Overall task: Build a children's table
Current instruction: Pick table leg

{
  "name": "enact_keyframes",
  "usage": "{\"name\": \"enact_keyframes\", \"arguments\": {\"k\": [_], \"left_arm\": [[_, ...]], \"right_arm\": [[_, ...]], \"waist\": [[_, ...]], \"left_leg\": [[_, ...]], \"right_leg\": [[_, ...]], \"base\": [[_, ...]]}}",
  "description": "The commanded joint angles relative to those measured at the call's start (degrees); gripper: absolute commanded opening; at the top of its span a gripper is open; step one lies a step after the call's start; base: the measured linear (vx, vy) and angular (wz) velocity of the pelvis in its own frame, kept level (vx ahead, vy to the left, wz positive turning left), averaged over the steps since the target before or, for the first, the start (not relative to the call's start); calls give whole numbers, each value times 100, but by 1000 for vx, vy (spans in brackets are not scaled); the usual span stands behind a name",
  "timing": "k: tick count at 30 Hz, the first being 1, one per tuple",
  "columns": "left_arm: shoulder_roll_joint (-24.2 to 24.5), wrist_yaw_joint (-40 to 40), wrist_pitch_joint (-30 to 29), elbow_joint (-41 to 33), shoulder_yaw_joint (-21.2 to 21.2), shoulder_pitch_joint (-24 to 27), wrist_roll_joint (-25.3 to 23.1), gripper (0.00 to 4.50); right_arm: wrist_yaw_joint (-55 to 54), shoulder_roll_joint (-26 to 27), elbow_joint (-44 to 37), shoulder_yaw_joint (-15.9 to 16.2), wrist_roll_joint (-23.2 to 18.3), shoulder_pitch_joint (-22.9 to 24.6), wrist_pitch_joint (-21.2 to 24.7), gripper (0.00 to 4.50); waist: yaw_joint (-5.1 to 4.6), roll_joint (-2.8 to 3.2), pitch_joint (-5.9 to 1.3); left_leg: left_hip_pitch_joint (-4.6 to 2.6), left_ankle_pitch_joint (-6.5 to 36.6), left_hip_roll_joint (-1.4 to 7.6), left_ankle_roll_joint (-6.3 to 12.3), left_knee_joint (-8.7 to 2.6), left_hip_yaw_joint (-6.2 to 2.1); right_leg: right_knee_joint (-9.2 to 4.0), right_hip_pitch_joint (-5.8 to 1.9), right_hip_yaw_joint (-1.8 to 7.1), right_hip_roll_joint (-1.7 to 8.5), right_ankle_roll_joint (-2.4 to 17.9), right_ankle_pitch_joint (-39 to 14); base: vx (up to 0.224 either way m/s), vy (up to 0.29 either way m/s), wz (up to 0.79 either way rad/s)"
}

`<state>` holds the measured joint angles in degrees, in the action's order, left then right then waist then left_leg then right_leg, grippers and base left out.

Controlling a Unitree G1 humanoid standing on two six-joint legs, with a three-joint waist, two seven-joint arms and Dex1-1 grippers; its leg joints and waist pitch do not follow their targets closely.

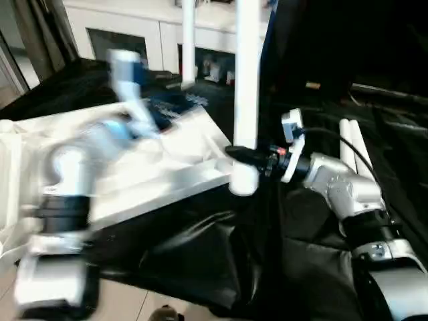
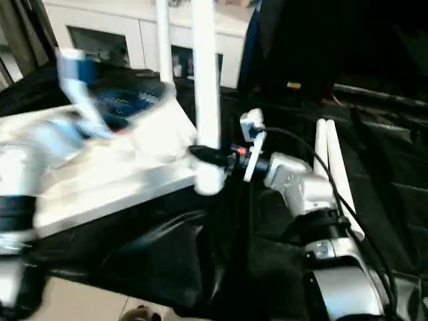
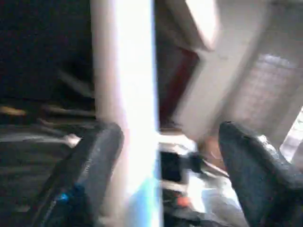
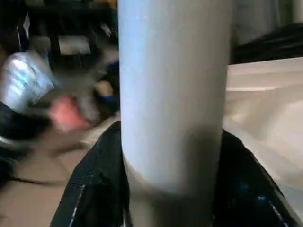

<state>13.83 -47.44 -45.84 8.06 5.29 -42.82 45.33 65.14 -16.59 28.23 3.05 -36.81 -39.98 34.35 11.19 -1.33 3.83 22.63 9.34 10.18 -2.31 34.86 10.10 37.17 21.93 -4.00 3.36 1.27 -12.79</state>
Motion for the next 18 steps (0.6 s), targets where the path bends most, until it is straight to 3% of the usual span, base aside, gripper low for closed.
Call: {"name": "enact_keyframes", "arguments": {"k": [1,4,9,12,18], "left_arm": [[-42,-52,-156,-38,-178,-87,-28,408],[-238,-36,-341,-12,-152,-160,203,444],[-337,-63,-462,-42,-246,-213,282,450],[-332,-69,-394,-30,-316,-210,153,450],[-296,322,-185,-3,-501,-228,-344,450]], "right_arm": [[132,-94,-347,-26,-269,-22,311,189],[328,-213,-679,47,-355,29,777,189],[363,-284,-962,130,-378,100,1060,189],[249,-284,-1015,128,-326,112,1027,189],[-427,-272,-1014,348,499,22,535,189]], "waist": [[3,81,-476],[6,79,-477],[4,91,-489],[0,82,-480],[-32,67,-463]], "left_leg": [[-158,1061,346,-107,-394,-136],[-155,991,339,-166,-396,-142],[-161,965,346,-200,-395,-151],[-161,1020,340,-227,-403,-151],[-169,1065,346,-348,-430,-163]], "right_leg": [[-419,-252,310,562,1280,-317],[-428,-255,312,562,1152,-348],[-417,-246,302,555,1156,-189],[-439,-250,308,566,1121,-299],[-461,-231,320,567,957,-525]], "base": [[0,0,0],[0,0,0],[0,0,0],[0,0,0],[0,0,0]]}}
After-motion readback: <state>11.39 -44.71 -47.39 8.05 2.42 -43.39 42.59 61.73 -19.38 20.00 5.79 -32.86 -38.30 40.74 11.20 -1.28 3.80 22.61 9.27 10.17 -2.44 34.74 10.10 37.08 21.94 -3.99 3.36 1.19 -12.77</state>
